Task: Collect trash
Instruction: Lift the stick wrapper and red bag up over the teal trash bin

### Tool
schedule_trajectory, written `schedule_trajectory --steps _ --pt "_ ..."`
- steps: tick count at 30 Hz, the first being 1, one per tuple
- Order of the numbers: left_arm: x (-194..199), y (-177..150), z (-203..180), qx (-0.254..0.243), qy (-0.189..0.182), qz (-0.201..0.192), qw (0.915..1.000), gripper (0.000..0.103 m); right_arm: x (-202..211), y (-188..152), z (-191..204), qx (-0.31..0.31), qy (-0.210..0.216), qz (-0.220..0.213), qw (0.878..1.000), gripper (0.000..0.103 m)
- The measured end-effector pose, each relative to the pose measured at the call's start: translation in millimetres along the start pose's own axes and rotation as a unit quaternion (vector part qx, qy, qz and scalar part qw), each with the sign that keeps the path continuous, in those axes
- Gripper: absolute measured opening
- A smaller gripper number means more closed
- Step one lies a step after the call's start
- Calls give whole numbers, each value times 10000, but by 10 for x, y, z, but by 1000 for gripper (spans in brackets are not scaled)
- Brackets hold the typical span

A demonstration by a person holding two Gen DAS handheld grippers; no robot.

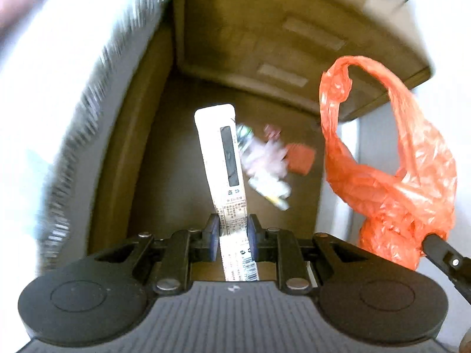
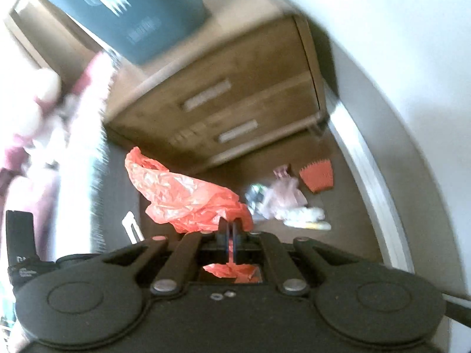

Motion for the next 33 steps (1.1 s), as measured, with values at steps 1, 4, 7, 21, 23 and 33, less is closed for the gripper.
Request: schedule_trajectory --steps 1,4,7,21,23,33 --pt "282 76 -24 -71 -46 -96 9999 19 140 59 105 27 20 -52 10000 1" --pt "884 241 -140 -322 -142 -359 9987 19 614 196 434 93 64 -203 9997 1" --pt "1571 379 -213 -592 -245 -607 9961 19 1021 329 754 162 102 -389 9991 1" --pt "3422 1253 -491 -1364 -327 -1862 9725 20 2137 1048 1906 564 -95 -1729 9833 1" --pt "3526 1408 -566 -1429 -307 -2018 9685 20 2170 1208 1998 658 -164 -1879 9798 1" --pt "3727 2548 -900 -1357 67 -2449 9600 20 1864 2300 2415 1304 -93 -2214 9664 1"
Point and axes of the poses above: each gripper's, at about its wrist camera, not at the fingertips, and x roughly against the way its jaws point, z to its left, y to its top, the point moved 6 cm from there along -x, roughly the way its jaws point, and after that the axes turned 8 degrees about -x, right-handed, at the moved point
